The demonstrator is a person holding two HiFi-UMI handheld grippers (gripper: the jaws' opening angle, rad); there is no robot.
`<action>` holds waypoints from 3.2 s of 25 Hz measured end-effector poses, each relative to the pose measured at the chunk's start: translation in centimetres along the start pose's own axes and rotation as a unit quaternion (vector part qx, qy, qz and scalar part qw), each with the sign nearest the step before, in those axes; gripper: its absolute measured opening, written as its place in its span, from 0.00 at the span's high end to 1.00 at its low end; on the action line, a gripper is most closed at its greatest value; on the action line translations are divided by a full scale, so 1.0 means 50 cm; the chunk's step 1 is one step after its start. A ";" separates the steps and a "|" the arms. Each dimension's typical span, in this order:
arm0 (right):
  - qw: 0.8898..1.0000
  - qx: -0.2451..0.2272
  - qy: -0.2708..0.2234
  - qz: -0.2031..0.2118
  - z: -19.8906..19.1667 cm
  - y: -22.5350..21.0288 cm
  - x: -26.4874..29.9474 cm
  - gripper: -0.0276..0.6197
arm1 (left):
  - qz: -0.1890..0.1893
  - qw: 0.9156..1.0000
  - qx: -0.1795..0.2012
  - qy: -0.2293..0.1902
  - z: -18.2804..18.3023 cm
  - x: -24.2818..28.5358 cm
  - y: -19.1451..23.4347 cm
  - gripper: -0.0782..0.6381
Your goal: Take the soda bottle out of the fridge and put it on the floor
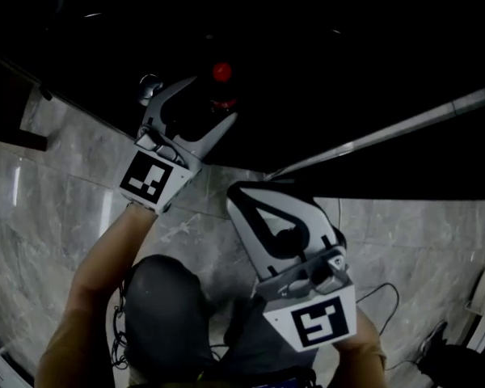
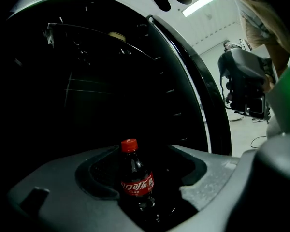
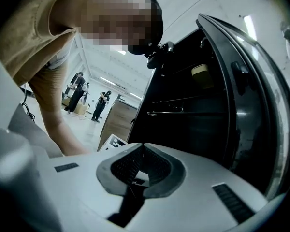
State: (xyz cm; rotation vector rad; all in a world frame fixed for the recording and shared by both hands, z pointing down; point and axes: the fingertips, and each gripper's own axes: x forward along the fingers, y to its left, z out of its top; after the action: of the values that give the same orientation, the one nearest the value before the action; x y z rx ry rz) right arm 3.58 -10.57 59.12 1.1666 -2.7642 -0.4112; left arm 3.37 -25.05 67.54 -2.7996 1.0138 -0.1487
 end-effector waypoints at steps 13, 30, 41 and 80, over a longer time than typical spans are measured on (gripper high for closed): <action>0.999 -0.028 -0.005 -0.023 -0.032 0.028 -0.027 0.95 | 0.039 0.999 -0.017 0.000 -0.054 0.067 0.029 0.44; 0.998 -0.050 -0.006 -0.023 -0.019 0.023 -0.060 0.95 | 0.037 0.998 -0.053 -0.025 -0.073 0.064 0.014 0.46; 0.999 -0.044 -0.013 -0.024 -0.031 0.024 -0.071 0.95 | -0.029 0.996 -0.059 -0.061 -0.012 -0.051 -0.050 0.46; 1.000 -0.019 0.017 0.007 -0.080 0.067 -0.037 0.95 | -0.105 0.982 -0.127 0.097 -0.504 -0.205 -0.268 0.47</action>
State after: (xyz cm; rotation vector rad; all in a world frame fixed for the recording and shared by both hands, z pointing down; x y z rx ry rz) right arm 3.42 -7.84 63.93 1.1348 -2.7210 -0.4367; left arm 0.22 -11.25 94.36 -3.1750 0.8215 -0.3466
